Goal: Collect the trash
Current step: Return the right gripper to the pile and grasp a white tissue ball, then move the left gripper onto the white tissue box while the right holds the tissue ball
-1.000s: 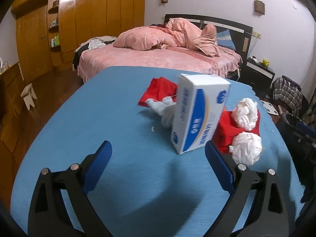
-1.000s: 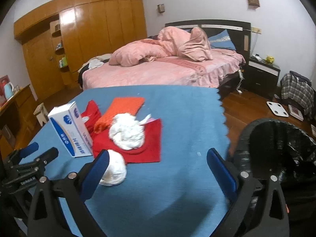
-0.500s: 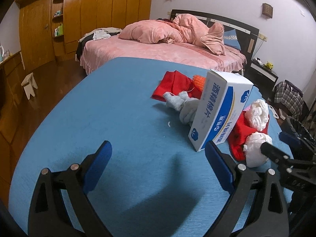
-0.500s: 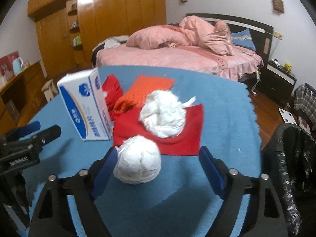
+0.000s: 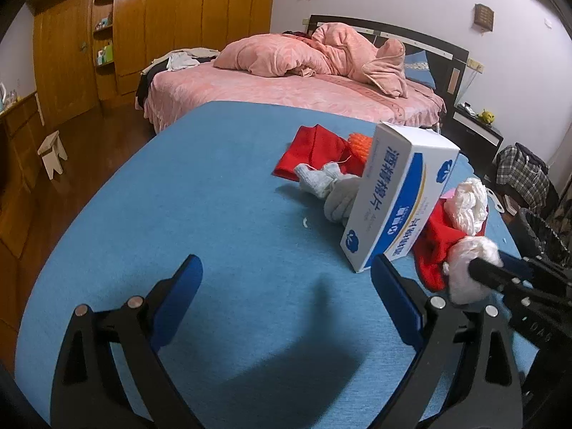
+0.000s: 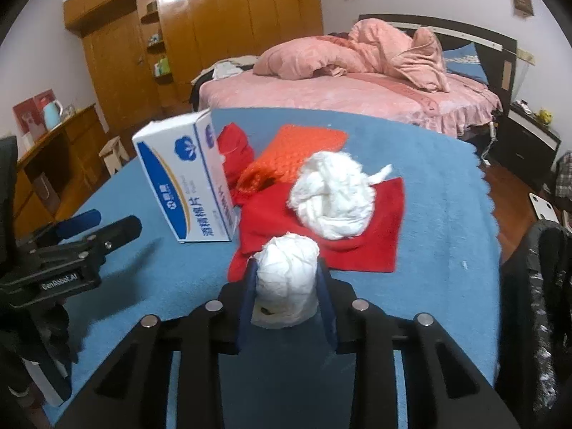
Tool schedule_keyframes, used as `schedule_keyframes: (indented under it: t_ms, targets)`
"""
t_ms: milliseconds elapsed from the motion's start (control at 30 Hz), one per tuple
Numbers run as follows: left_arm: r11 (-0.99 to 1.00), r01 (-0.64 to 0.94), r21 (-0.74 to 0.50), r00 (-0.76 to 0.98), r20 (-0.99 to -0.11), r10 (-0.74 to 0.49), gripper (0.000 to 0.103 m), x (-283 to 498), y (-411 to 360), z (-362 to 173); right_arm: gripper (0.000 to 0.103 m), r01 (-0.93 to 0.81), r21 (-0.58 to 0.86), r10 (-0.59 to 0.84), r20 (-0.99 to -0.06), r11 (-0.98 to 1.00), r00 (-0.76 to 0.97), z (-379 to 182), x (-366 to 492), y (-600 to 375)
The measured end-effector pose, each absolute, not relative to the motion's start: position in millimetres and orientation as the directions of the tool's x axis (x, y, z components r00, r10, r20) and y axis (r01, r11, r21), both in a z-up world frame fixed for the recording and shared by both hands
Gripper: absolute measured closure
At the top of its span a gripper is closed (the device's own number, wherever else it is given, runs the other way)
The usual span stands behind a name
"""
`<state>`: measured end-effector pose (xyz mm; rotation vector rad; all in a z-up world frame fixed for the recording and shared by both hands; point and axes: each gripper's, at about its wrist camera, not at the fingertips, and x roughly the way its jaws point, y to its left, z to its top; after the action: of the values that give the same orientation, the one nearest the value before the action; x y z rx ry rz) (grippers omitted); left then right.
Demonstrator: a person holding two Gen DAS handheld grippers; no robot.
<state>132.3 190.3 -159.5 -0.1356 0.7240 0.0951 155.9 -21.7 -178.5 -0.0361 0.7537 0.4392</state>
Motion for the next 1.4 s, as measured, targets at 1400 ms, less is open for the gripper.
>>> schedule_keyframes:
  t_ms: [1400]
  targets:
    - [0.985,-0.119,-0.125,0.787,-0.617,0.017,0.043,176.0,120.7,-147.5,0.071,-0.213,0.092,0.22,-0.663,0.973,0.716,-180.5,187.3,-84.3]
